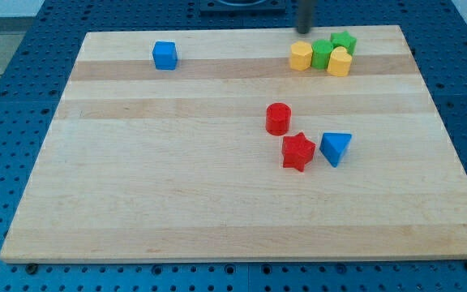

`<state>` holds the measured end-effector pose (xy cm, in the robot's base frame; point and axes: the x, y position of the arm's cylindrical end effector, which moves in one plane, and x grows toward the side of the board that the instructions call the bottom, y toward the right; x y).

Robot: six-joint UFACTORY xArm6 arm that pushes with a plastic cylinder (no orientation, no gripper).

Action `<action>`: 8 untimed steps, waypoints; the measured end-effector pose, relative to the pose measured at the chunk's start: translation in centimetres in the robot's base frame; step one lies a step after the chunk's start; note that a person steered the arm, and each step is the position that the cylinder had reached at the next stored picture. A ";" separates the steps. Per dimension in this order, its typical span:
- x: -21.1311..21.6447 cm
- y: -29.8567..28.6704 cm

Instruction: Push the green blocks above the red circle

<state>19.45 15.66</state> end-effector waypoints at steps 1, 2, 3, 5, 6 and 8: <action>1.1 8.1; 3.6 6.5; 7.3 2.0; 11.9 -2.0; 11.7 -1.1; 7.4 -5.0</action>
<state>26.80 10.64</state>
